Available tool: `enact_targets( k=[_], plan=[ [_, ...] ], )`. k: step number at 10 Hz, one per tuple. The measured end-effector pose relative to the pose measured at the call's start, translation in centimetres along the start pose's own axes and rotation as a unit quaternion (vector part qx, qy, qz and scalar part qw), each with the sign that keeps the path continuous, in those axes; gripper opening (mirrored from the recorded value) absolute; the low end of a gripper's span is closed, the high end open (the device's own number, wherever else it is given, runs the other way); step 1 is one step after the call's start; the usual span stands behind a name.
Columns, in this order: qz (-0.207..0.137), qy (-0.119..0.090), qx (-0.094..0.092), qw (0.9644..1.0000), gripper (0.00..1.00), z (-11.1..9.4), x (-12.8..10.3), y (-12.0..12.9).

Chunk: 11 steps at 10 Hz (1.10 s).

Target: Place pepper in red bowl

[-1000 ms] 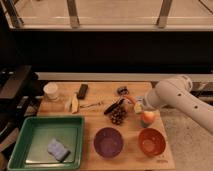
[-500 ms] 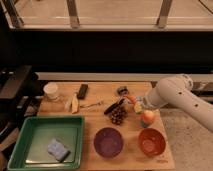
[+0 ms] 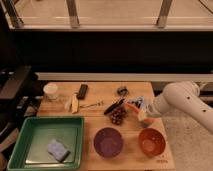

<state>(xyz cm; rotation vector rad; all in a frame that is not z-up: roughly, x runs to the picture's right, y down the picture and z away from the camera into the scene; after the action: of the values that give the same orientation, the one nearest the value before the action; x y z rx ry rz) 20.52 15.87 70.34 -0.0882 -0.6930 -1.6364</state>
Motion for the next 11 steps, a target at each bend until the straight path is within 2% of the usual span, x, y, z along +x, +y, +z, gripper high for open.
enact_targets(
  k=[3,5,6,9,11],
  plan=[
    [0.023,-0.015,0.001,0.9996,0.0,-0.6,-4.4,0.4],
    [0.035,-0.025,0.008,0.9991,0.02,-0.6,-6.2,0.4],
    [0.042,-0.03,0.011,0.9986,0.1,-0.6,-7.2,0.7],
    [0.065,-0.051,0.024,0.9963,0.42,0.0,-9.7,1.3],
    [0.086,-0.058,0.024,0.9944,0.6,0.3,-11.1,1.9]
  ],
)
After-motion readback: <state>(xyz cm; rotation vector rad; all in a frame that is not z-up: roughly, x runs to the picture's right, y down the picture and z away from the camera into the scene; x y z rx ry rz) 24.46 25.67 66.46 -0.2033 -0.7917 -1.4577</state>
